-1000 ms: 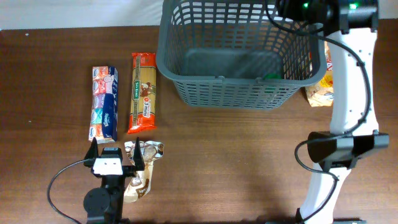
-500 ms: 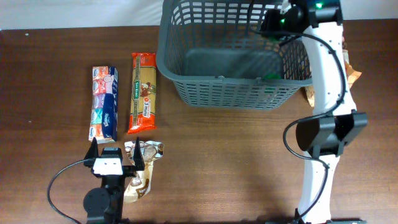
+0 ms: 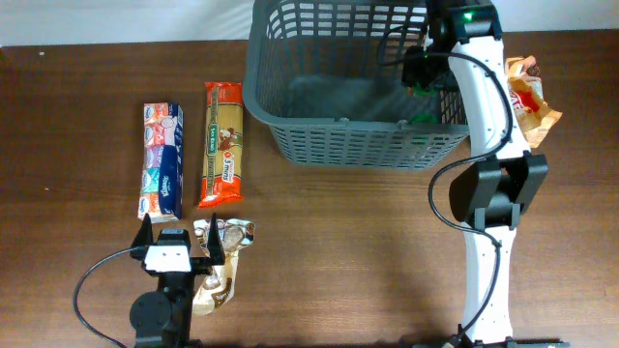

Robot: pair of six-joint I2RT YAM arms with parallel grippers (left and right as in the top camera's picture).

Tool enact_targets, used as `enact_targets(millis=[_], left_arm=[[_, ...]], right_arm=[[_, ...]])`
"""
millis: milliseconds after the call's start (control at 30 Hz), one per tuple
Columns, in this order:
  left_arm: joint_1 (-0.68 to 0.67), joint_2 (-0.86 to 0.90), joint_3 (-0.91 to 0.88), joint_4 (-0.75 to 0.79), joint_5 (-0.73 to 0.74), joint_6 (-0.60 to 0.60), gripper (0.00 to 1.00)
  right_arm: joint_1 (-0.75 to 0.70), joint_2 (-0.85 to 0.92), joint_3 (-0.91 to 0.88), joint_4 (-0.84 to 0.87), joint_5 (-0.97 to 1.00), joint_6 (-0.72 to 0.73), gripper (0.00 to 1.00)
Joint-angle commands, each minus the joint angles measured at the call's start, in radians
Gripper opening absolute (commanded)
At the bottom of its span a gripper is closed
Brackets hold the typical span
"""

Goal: Pack container
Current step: 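Lift the second jar and carry it over the basket, then lower the second jar into the basket and open the right gripper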

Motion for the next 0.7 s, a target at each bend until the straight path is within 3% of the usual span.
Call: enact_targets(millis=[0, 667], left_arm=[[0.006, -0.008, -0.006, -0.001, -0.007, -0.01, 0.99], [0.006, -0.008, -0.006, -0.001, -0.007, -0.01, 0.99]], right_arm=[[0.006, 0.018, 0.001, -0.006, 0.019, -0.012, 0.04], [0.005, 0.106, 0.001, -0.073, 0.02, -0.027, 0.06]])
